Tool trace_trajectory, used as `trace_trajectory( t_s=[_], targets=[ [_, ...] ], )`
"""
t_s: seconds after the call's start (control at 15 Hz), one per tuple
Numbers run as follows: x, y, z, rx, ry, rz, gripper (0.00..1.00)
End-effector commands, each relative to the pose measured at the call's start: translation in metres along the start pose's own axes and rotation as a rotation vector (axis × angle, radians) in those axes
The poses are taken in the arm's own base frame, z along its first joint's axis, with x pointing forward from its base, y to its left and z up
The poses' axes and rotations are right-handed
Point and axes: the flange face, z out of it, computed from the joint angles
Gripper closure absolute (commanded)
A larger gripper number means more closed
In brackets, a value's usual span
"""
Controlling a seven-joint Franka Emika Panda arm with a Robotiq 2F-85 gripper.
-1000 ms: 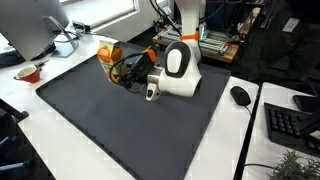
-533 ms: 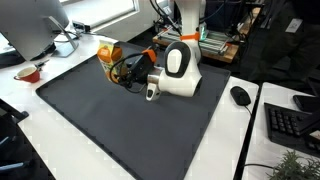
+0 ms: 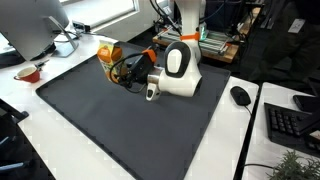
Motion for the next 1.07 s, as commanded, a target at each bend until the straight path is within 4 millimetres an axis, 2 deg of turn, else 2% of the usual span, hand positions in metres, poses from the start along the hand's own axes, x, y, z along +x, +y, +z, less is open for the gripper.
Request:
trace_trajectory(
  t_s=[0.0, 0.8, 0.87, 1.0],
  targets=[
    [0.0007, 0.0005, -0.0007, 0.001, 0.0, 0.0, 0.23],
    [0.0006, 0.0005, -0.0008, 0.001, 0.0, 0.0, 0.23],
    [0.0006, 0.0005, -0.0008, 0.001, 0.0, 0.0, 0.48],
    [0.0052, 0.0007, -0.0009, 0.004, 0.006, -0.001, 0.48]
  ],
)
